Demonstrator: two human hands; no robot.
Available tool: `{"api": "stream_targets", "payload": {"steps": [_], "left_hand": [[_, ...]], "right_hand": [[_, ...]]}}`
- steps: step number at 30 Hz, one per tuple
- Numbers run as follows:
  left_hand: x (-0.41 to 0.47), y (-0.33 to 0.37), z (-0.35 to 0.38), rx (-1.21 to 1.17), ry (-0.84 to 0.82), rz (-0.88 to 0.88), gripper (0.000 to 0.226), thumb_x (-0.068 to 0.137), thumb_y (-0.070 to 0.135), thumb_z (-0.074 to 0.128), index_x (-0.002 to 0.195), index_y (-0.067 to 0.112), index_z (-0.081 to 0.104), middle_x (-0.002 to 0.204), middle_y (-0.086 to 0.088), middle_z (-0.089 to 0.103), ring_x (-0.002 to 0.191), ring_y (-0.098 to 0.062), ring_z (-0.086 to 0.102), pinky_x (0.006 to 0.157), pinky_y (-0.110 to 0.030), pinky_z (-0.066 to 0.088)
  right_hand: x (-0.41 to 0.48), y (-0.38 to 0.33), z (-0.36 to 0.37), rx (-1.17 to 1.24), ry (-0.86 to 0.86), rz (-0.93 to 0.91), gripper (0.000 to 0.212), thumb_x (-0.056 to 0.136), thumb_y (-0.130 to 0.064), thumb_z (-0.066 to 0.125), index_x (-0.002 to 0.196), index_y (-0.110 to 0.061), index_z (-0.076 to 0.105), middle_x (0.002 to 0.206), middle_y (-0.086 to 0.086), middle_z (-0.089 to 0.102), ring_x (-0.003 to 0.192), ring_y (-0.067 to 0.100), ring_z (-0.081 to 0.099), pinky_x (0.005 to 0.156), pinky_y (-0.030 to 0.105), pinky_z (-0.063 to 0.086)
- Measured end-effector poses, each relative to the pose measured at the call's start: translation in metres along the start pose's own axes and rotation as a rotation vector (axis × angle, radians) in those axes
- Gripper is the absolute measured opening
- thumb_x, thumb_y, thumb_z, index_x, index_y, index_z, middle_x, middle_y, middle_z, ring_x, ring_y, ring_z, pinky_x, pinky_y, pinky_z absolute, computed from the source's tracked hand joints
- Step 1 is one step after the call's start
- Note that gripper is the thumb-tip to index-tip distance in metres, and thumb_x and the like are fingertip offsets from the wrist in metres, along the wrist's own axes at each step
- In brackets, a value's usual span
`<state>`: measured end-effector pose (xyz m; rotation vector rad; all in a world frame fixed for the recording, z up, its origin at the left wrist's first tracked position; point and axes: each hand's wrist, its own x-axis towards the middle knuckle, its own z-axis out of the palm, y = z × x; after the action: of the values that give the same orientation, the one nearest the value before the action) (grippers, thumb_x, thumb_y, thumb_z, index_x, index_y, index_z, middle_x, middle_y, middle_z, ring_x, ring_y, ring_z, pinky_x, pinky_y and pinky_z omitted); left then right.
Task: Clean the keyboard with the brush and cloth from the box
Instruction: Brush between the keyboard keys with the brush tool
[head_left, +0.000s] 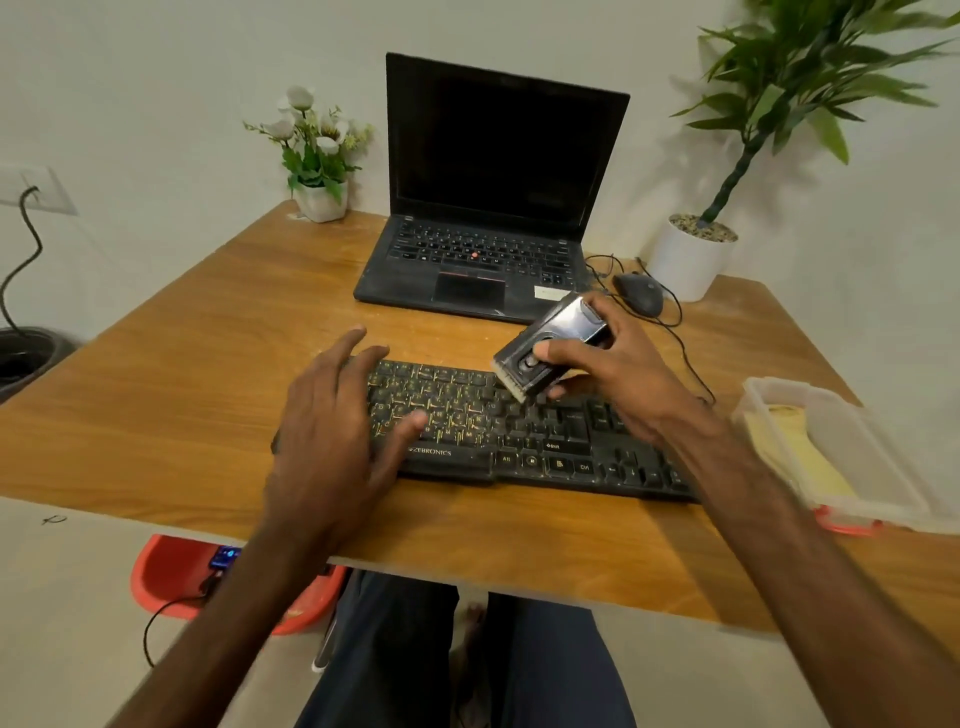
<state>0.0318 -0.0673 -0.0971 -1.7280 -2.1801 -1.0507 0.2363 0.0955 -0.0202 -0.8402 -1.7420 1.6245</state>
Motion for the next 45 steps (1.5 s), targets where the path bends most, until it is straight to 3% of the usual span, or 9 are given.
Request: {"api": "stream_targets", "payload": {"steps": [3, 7, 11, 15, 27, 32, 38, 42, 45], "left_hand": [[0.003, 0.035, 0.01, -0.226, -0.042, -0.012, 0.092, 0.082, 0.074, 0.052, 0.15, 0.016, 0.032, 0.155, -0.009, 0.036, 0.141, -0.021, 0.034, 0.112, -0.042, 0.033], [0.015, 0.058, 0.028, -0.417, -0.197, -0.089, 0.114, 0.061, 0.075, 0.063, 0.154, 0.02, 0.027, 0.15, -0.001, 0.043, 0.136, -0.015, 0.041, 0.113, -0.043, 0.04], [0.014, 0.058, 0.033, -0.572, -0.166, -0.118, 0.085, 0.062, 0.067, 0.064, 0.136, 0.03, 0.045, 0.122, 0.017, 0.055, 0.114, -0.003, 0.055, 0.098, -0.032, 0.053], [0.012, 0.054, 0.032, -0.518, -0.089, -0.039, 0.083, 0.068, 0.066, 0.06, 0.134, 0.017, 0.054, 0.121, 0.011, 0.055, 0.11, -0.006, 0.055, 0.092, -0.021, 0.051], [0.018, 0.056, 0.03, -0.466, -0.169, 0.053, 0.077, 0.07, 0.049, 0.074, 0.136, 0.014, 0.054, 0.128, -0.001, 0.061, 0.115, -0.01, 0.054, 0.098, -0.041, 0.052], [0.017, 0.059, 0.02, -0.745, -0.352, -0.076, 0.082, 0.079, 0.056, 0.061, 0.151, 0.026, 0.034, 0.127, 0.012, 0.057, 0.11, 0.0, 0.06, 0.084, -0.021, 0.055], [0.014, 0.066, 0.018, -0.86, -0.339, -0.048, 0.034, 0.098, 0.039, 0.043, 0.131, 0.03, 0.047, 0.114, 0.008, 0.065, 0.105, -0.003, 0.063, 0.08, -0.017, 0.051], [0.014, 0.061, 0.018, -0.872, -0.358, -0.052, 0.038, 0.1, 0.041, 0.043, 0.136, 0.027, 0.048, 0.118, 0.009, 0.065, 0.109, -0.006, 0.063, 0.084, -0.02, 0.053], [0.013, 0.059, 0.015, -0.939, -0.357, -0.151, 0.035, 0.102, 0.038, 0.037, 0.128, 0.023, 0.055, 0.097, 0.016, 0.067, 0.089, 0.0, 0.063, 0.069, -0.016, 0.05]], "right_hand": [[-0.009, 0.012, 0.012, 0.301, 0.053, 0.12, 0.05, 0.073, -0.007, 0.075, 0.118, -0.017, 0.055, 0.124, 0.017, 0.059, 0.093, 0.033, 0.072, 0.054, 0.025, 0.059], [-0.019, 0.028, 0.027, 0.425, 0.016, 0.214, 0.048, 0.067, -0.005, 0.076, 0.109, -0.012, 0.053, 0.119, 0.02, 0.061, 0.096, 0.035, 0.071, 0.055, 0.029, 0.06], [-0.021, 0.025, 0.025, 0.407, 0.002, 0.211, 0.047, 0.071, 0.003, 0.074, 0.11, -0.011, 0.051, 0.113, 0.019, 0.063, 0.092, 0.033, 0.072, 0.058, 0.031, 0.06], [-0.021, 0.022, 0.019, 0.305, -0.041, 0.203, 0.048, 0.067, 0.001, 0.077, 0.108, -0.009, 0.055, 0.114, 0.02, 0.065, 0.094, 0.033, 0.072, 0.064, 0.036, 0.062], [-0.026, 0.023, 0.013, 0.254, -0.071, 0.208, 0.043, 0.068, -0.001, 0.077, 0.107, -0.003, 0.058, 0.104, 0.018, 0.071, 0.099, 0.036, 0.07, 0.065, 0.034, 0.062], [-0.028, 0.021, 0.012, 0.342, -0.047, 0.205, 0.046, 0.069, -0.005, 0.076, 0.111, -0.004, 0.056, 0.104, 0.016, 0.071, 0.096, 0.034, 0.071, 0.061, 0.03, 0.061], [-0.031, 0.02, 0.017, 0.375, -0.053, 0.218, 0.038, 0.071, -0.006, 0.076, 0.105, -0.007, 0.059, 0.1, 0.012, 0.071, 0.09, 0.027, 0.071, 0.054, 0.024, 0.059], [-0.029, 0.018, 0.017, 0.357, -0.034, 0.21, 0.046, 0.069, -0.004, 0.077, 0.109, -0.007, 0.055, 0.102, 0.013, 0.071, 0.09, 0.029, 0.072, 0.053, 0.024, 0.058], [-0.03, 0.02, 0.018, 0.346, -0.026, 0.207, 0.047, 0.068, -0.005, 0.078, 0.108, -0.008, 0.054, 0.105, 0.016, 0.07, 0.091, 0.033, 0.072, 0.053, 0.024, 0.059]]}}
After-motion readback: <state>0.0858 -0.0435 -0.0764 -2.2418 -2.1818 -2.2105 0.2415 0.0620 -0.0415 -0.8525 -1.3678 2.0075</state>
